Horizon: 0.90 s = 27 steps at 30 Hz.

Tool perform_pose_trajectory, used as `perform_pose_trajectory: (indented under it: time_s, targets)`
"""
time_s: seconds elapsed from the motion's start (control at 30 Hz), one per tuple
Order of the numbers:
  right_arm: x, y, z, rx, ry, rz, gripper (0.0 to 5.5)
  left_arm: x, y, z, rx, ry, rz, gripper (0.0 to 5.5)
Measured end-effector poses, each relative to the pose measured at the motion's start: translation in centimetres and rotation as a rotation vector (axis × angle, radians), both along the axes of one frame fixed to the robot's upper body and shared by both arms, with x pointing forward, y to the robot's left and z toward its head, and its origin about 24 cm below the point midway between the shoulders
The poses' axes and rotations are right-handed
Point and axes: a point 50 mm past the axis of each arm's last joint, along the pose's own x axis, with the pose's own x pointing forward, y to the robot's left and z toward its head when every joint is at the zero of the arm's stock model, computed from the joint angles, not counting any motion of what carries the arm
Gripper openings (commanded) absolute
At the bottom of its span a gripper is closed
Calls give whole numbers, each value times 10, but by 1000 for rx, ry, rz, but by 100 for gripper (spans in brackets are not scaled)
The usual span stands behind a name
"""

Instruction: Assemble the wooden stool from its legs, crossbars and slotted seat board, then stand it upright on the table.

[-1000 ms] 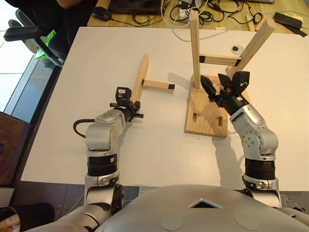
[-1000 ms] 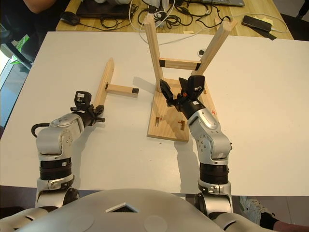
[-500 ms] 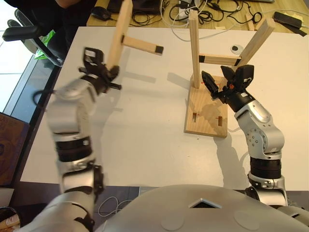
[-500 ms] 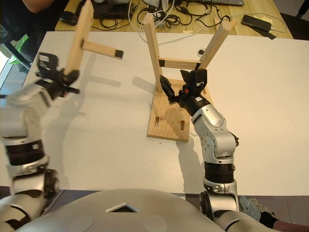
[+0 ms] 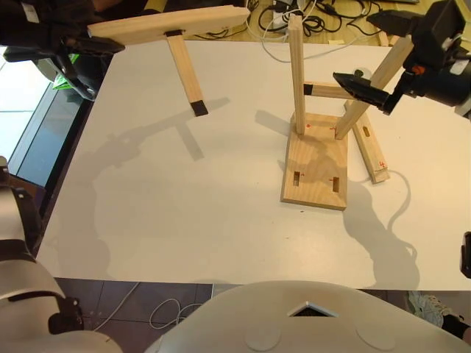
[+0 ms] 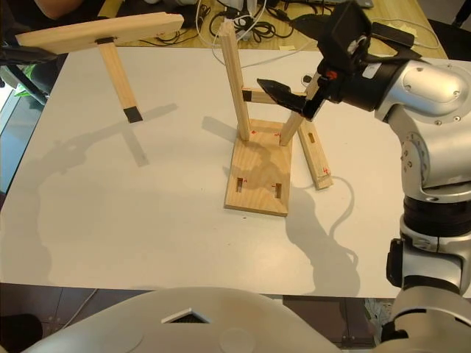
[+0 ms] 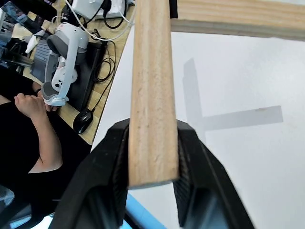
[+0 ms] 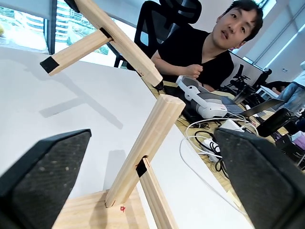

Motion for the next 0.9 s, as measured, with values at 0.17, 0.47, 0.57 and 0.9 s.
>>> perform_pose_trajectory:
  time_s: [0.17,0.47,0.57,0.9]
  targets:
    - [1,14,1,7,14,83,540,-2,-14,21,149,34,-181,103]
    - [4,49,-11,-47,91,287,540,-9,-51,33,153,14,-361,103]
    - [3,61,-23,-68,122,337,540,-13,-59,36,132,6,-390,103]
    - [7,71,-26,-67,91,341,540,-19,-78,36,99,36,-451,103]
